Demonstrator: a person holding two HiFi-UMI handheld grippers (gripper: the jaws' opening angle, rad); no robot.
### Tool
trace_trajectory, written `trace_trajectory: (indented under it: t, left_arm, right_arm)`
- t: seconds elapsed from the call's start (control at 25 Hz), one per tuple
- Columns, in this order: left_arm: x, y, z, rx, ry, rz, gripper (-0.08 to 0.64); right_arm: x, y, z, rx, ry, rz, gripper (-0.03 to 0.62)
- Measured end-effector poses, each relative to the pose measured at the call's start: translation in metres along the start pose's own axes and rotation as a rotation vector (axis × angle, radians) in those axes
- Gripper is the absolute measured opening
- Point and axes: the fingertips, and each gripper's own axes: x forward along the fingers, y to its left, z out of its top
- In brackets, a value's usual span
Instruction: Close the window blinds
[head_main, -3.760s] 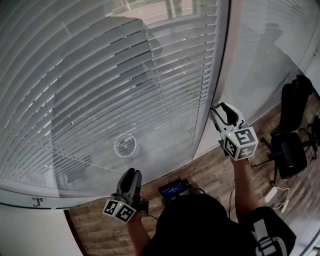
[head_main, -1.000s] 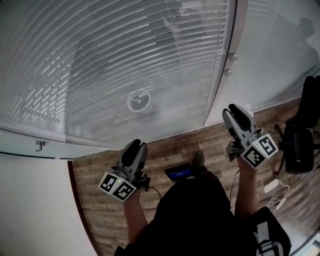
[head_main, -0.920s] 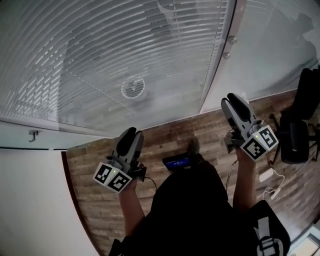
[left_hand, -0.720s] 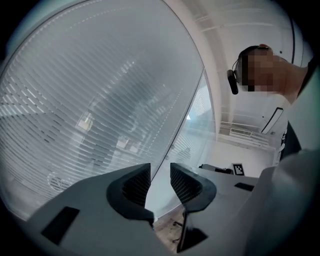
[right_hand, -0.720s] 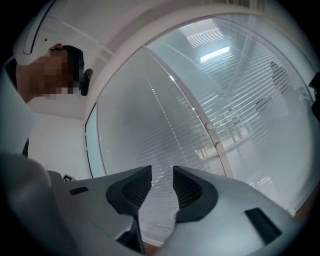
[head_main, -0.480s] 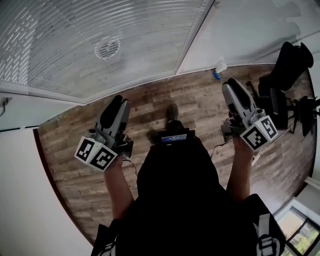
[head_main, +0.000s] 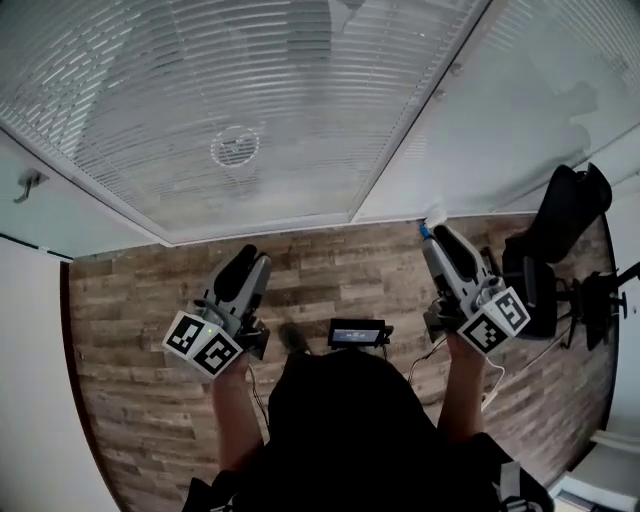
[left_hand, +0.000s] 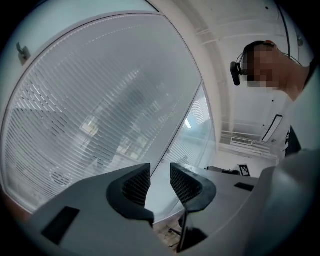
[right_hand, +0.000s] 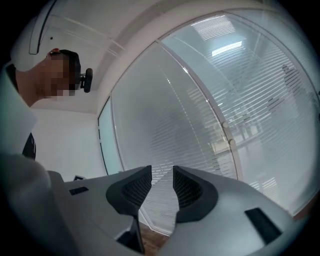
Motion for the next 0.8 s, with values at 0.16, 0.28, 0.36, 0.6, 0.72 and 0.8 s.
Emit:
trace_trajectory:
  t: [0.16,0.28,0.36,0.6,0.72,0.8]
  left_arm:
    - [0.018,-0.031,-0.001,0.03,-0.002,0.011,0.133]
    - [0.037,-0.071,-0.017,0.062,0.027,-0.014,0.134]
    - [0.045,-0.098,-0.036,0.084,0.053,-0.028,0.133]
    - [0.034,-0.148,-0.076,0.115,0.112,0.054,0.133]
    - [0.026,-0.164,-0.096,0.127,0.131,0.086,0.133]
    - [0.011,-0.175,-0.098,0.142,0.141,0.123,0.135]
  right_arm:
    - [-0.018,-0.008,0.006,-0.018,0.018,0.055,0.135]
    - [-0.054,-0.033,0.002,-0.011,0.021,0.048,0.135]
    - [-0.087,-0.051,-0.006,-0.005,0.028,0.033,0.135]
    - [-0.142,-0.074,-0.038,0.083,0.055,0.093,0.135]
    - [-0.158,-0.084,-0.052,0.094,0.085,0.128,0.135]
    - [-0.165,-0.081,-0.058,0.11,0.1,0.157,0.135]
